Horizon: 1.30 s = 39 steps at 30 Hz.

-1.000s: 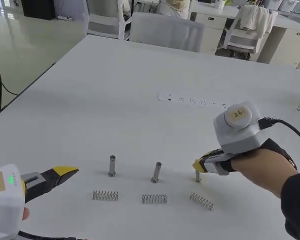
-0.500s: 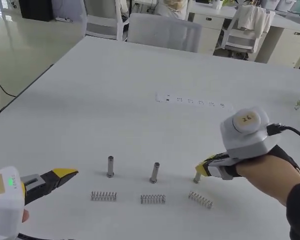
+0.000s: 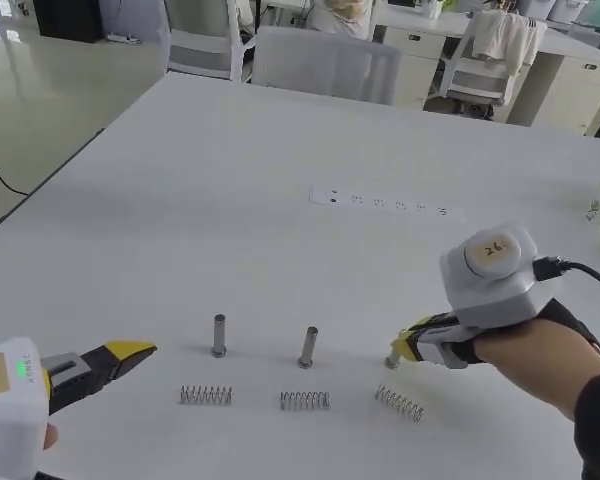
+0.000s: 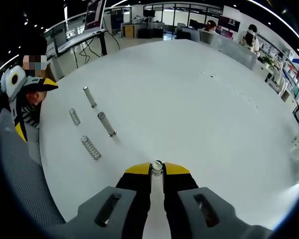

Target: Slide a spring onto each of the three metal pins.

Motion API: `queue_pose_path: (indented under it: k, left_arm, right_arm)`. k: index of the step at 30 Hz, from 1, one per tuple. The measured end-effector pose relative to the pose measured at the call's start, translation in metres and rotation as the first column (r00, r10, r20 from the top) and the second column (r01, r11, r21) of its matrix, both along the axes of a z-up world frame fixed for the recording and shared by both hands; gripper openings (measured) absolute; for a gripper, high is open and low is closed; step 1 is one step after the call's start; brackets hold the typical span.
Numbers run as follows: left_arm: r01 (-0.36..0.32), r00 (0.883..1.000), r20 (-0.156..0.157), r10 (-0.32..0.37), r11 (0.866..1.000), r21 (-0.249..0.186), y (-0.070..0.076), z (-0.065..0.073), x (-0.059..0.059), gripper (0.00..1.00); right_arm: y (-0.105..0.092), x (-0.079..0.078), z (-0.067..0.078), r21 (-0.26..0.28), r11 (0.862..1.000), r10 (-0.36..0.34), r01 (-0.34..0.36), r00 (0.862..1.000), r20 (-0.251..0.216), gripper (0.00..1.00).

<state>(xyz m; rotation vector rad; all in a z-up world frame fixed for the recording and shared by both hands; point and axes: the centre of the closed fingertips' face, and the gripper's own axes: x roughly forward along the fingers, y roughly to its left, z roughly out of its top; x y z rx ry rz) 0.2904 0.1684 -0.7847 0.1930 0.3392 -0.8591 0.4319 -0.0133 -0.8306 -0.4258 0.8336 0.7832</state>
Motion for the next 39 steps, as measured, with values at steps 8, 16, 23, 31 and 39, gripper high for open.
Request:
queue_pose_path:
  k: [8,16,23,31,39]
  left_arm:
    - [0.003,1.000,-0.003,-0.003,1.000,0.001,0.000,-0.001,-0.001,0.88]
    - [0.003,1.000,-0.001,-0.003,1.000,-0.001,-0.001,0.000,-0.001,0.88]
    - [0.002,1.000,-0.003,-0.002,1.000,0.000,-0.002,0.000,-0.001,0.87]
    - [0.009,1.000,-0.006,-0.009,1.000,0.001,-0.004,-0.001,-0.001,0.87]
    - [0.017,1.000,-0.006,-0.017,1.000,0.002,-0.007,-0.001,-0.001,0.87]
  right_arm:
    - [-0.002,-0.003,-0.005,-0.009,1.000,0.007,-0.007,1.000,-0.009,0.07]
    - [-0.008,-0.008,-0.010,-0.019,1.000,0.005,-0.005,1.000,-0.021,0.07]
    - [-0.013,-0.017,-0.010,-0.015,1.000,0.018,-0.018,0.999,-0.032,0.08]
    - [-0.015,-0.041,-0.012,-0.022,0.996,0.085,-0.087,0.995,-0.053,0.09]
    - [-0.013,-0.052,-0.016,-0.028,0.990,0.132,-0.135,0.988,-0.083,0.09]
